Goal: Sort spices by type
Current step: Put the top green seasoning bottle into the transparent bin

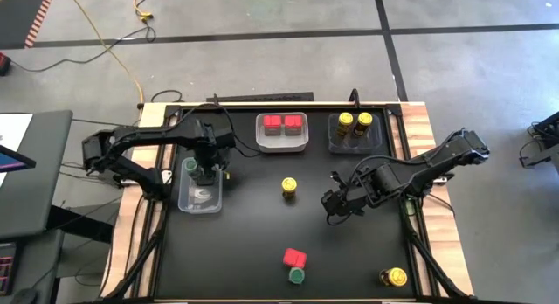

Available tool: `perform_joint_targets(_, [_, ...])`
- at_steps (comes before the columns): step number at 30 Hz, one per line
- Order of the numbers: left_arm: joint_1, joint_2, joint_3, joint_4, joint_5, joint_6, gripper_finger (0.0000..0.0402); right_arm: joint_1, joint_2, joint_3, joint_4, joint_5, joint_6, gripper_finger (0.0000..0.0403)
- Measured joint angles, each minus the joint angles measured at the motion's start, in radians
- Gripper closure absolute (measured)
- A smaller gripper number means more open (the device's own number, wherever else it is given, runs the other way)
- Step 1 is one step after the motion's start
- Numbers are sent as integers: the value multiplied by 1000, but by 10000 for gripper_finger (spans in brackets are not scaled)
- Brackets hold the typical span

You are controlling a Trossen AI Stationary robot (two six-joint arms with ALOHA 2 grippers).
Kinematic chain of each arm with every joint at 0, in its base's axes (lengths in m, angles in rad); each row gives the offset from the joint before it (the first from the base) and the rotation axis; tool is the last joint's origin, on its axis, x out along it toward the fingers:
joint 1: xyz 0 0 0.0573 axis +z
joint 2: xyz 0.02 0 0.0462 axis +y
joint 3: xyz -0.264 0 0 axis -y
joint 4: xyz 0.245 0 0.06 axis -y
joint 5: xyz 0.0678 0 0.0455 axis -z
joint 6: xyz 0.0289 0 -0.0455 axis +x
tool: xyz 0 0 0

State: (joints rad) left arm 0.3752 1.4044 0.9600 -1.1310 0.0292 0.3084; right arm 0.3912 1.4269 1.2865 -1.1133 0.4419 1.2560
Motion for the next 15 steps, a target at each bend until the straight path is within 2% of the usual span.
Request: perform_joint_targets(15, [0,1,0,-4,-5,11,117,0,0,0,4,0,1,53])
